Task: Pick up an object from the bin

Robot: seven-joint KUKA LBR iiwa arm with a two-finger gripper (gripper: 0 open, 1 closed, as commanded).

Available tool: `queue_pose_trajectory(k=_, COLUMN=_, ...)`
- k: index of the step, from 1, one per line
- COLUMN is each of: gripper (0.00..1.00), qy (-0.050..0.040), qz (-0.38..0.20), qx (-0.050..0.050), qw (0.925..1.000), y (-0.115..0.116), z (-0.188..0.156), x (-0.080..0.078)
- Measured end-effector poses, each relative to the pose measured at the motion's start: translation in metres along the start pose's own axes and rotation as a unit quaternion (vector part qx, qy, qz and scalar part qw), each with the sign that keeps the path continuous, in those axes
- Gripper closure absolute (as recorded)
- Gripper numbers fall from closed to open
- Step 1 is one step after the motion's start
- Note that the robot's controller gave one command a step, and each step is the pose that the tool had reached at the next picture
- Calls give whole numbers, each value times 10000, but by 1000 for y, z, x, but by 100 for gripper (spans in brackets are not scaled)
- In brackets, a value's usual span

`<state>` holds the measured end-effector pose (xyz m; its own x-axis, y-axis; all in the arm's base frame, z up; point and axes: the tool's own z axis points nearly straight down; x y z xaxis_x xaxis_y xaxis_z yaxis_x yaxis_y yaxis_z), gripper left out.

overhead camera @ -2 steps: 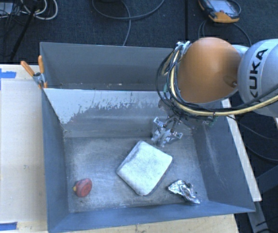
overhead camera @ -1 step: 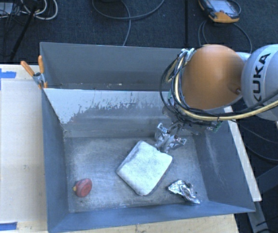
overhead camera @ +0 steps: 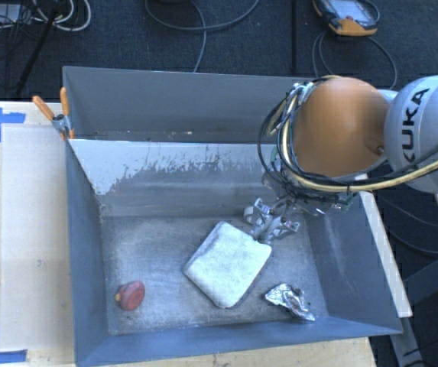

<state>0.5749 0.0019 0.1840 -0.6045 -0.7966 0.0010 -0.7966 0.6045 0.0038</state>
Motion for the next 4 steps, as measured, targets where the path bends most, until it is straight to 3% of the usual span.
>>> queue_pose_trajectory(k=1, gripper=100, qy=-3, qz=-337, qx=-4, qw=9994, y=11, z=26, x=-1)
queue_pose_trajectory(k=2, gripper=100, qy=-24, qz=-466, qx=37, qw=9989, y=-4, z=-15, x=-3)
queue_pose_trajectory(k=3, gripper=100, qy=5, qz=-680, qx=-9, qw=9977, y=8, z=19, x=11)
queue_pose_trajectory(k=4, gripper=100, qy=3, qz=-839, qx=-19, qw=9965, y=51, z=42, x=-5)
